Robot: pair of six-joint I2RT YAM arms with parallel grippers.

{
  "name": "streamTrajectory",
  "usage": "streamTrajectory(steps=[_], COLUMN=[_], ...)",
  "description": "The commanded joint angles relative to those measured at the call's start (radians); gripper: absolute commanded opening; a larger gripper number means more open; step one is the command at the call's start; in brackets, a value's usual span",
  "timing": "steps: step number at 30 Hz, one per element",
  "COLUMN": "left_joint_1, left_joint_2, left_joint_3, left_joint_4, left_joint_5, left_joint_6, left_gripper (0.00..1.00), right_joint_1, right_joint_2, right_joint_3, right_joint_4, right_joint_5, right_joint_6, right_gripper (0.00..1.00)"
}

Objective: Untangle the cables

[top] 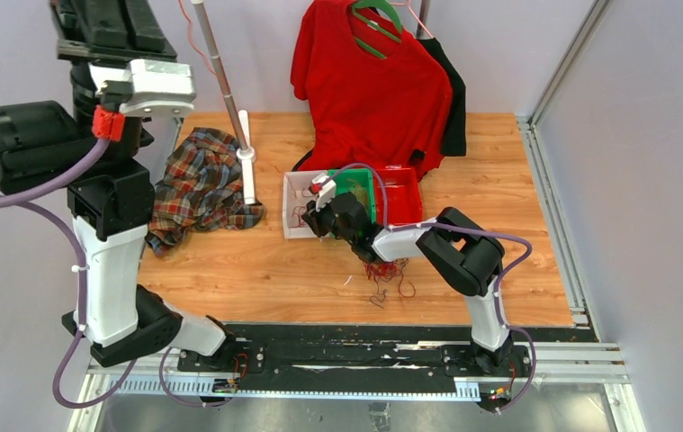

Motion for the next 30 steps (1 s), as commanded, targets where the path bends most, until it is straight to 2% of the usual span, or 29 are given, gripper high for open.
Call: streamTrajectory(steps=[1, 8, 12, 17, 20, 25, 30], left_joint_1=[-0.005, -0.005, -0.005, -0.005, -0.005, -0.005, -0.005], left_joint_2=[0.023, 0.058, -0.004, -0.092, -0.107, -0.093, -0.088], left_joint_3=[0.022, 0.079, -0.027, -0.199, -0.237, -0.235, -0.267], left_joint_4=[0.184, 0.239, 0.184, 0.098, 0.072, 0.068, 0.068], left_joint_5=[0.011, 0.045, 0.074, 0.168, 0.217, 0.248, 0.297], left_joint_6=[0.054, 0.048, 0.013, -0.025, -0.039, -0.102, -0.184], left_gripper=[0.01, 0.01, 0.01, 0.01, 0.01, 0.01, 0.01], right_joint_1=[0.018, 0.019, 0.020, 0.019, 0.017, 0.010, 0.007], right_joint_2=[0.002, 0.007, -0.025, -0.129, -0.210, -0.369, -0.501], right_joint_3=[0.001, -0.012, -0.028, -0.057, -0.100, -0.185, -0.205], right_joint_4=[0.002, -0.008, -0.002, -0.013, -0.017, -0.001, -0.076], right_joint_5=[0.031, 0.040, 0.036, 0.039, 0.067, 0.060, 0.101], right_joint_6=[-0.005, 0.002, 0.001, -0.003, 0.025, 0.050, 0.017], right_gripper=[0.17, 0.25, 0.33, 0.58, 0.71, 0.74, 0.75])
